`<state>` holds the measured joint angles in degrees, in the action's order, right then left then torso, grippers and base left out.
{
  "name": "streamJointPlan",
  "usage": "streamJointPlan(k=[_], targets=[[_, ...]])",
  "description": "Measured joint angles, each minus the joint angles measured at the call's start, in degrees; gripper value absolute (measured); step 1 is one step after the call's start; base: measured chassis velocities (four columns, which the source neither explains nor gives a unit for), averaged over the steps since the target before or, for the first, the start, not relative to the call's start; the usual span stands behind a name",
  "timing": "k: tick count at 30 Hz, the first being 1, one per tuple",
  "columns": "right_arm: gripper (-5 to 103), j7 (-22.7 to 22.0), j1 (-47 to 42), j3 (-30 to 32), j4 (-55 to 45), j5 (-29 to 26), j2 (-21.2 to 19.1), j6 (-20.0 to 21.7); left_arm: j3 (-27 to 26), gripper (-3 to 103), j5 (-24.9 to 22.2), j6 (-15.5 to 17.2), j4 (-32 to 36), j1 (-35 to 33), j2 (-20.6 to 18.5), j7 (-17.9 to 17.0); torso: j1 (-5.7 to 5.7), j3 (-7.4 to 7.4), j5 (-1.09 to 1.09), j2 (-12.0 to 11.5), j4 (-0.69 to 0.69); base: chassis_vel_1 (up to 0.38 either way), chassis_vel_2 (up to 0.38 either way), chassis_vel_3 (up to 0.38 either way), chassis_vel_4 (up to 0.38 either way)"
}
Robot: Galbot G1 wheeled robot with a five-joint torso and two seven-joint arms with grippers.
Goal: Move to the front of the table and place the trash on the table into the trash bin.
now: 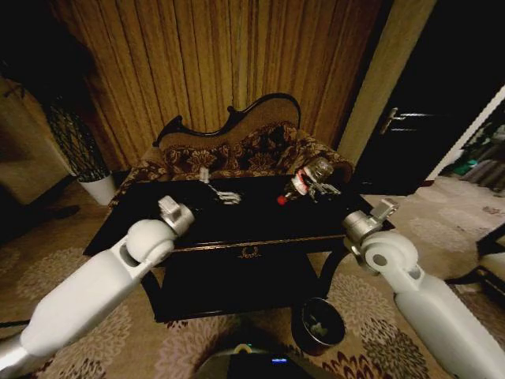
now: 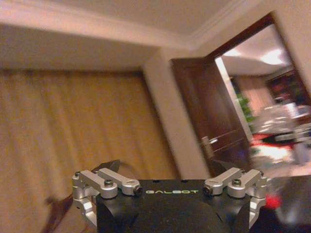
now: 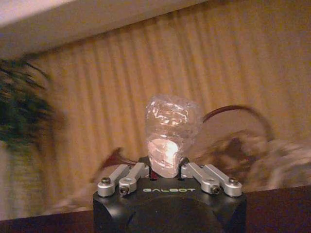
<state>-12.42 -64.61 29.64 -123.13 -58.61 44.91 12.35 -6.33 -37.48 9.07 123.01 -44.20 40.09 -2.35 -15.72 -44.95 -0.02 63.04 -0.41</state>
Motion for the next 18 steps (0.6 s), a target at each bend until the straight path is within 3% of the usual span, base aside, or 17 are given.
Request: streamJointPlan(k=[4, 5, 7, 8, 9, 12, 13, 18], targets=[[24, -1.8, -0.2, 0.3, 1.0, 4.1, -0.4, 0.0, -6.0, 100, -2.2, 4.1, 1.1, -3.7, -0.2, -4.3, 0.0, 0.0, 0.01, 0.0, 0.0, 0.0, 0.0, 0.0, 0.0], [24, -2.5, -0.5, 0.7, 1.5, 6.2, -0.7, -0.1, -10.0, 100, -3.3, 7.1, 1.6, -5.9, 0.1, -7.7, 0.0, 0.0, 0.01, 0.0, -0.01, 0.0, 0.0, 0.0, 0.0], [24, -4.3, -1.1, 1.5, 1.8, 7.6, -1.3, -0.1, -15.2, 100, -4.2, 9.5, 1.9, -9.3, 0.6, -11.7, 0.0, 0.0, 0.02, 0.0, -0.02, 0.0, 0.0, 0.0, 0.0], [24, -4.3, -1.1, 1.5, 1.8, 7.6, -1.3, -0.1, -15.2, 100, -4.2, 9.5, 1.9, -9.3, 0.6, -11.7, 0.0, 0.0, 0.02, 0.0, -0.02, 0.0, 0.0, 0.0, 0.0], [24, -5.4, -1.6, 2.4, 1.9, 8.4, -1.6, -0.1, -19.6, 100, -4.6, 11.1, 2.1, -12.7, 1.0, -13.9, 0.0, 0.0, 0.01, 0.0, -0.02, 0.0, 0.0, 0.0, 0.0], [24, -6.6, -3.0, 4.5, 2.0, 10.0, -2.1, 0.2, -27.6, 100, -5.4, 14.1, 2.6, -19.0, 2.2, -15.2, 0.0, 0.0, 0.0, 0.0, 0.0, 0.0, 0.0, 0.0, 0.0], [24, -6.6, -3.0, 4.5, 2.0, 10.0, -2.1, 0.2, -27.6, 100, -5.4, 14.1, 2.6, -19.0, 2.2, -15.2, 0.0, 0.0, 0.0, 0.0, 0.0, 0.0, 0.0, 0.0, 0.0], [24, -8.1, -5.5, 7.1, 0.9, 9.7, -2.6, 1.8, -40.5, 100, -8.1, 17.5, 4.4, -26.1, 4.1, -14.4, 0.0, 0.01, 0.02, 0.0, -0.02, 0.0, 0.0, 0.0, 0.0]])
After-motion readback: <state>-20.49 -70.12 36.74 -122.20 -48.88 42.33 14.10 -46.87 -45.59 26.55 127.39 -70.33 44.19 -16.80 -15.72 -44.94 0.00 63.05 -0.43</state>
